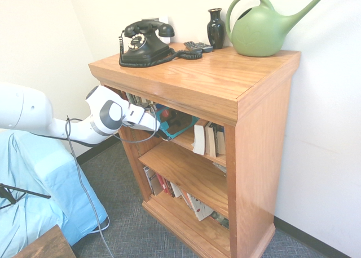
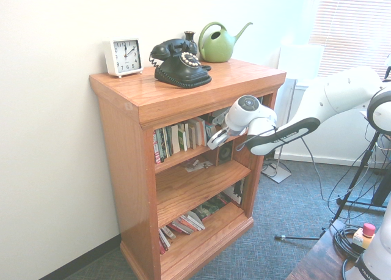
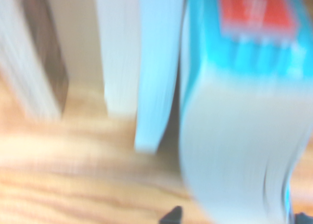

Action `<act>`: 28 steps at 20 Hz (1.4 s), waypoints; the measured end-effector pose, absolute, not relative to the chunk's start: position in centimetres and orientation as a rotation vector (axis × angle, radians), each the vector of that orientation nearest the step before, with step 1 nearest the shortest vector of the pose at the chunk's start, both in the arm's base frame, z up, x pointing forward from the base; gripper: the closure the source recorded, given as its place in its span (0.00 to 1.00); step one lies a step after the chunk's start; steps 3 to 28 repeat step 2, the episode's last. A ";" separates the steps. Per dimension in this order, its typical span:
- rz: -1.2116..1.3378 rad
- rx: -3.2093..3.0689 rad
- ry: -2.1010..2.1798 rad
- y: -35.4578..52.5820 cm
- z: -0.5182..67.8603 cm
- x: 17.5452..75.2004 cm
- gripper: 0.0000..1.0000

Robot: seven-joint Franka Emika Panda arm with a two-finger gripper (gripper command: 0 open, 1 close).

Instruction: Organize the shelf

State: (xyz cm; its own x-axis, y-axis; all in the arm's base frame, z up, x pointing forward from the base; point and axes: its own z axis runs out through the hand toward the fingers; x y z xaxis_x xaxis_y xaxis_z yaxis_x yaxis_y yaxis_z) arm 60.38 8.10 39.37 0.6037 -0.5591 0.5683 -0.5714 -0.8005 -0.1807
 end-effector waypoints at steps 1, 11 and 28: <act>0.977 2.793 -0.982 8.1 39.1 59.6 0.00; 0.975 2.789 -0.981 8.2 39.0 58.8 0.00; 0.975 2.789 -0.981 8.2 39.0 58.8 0.00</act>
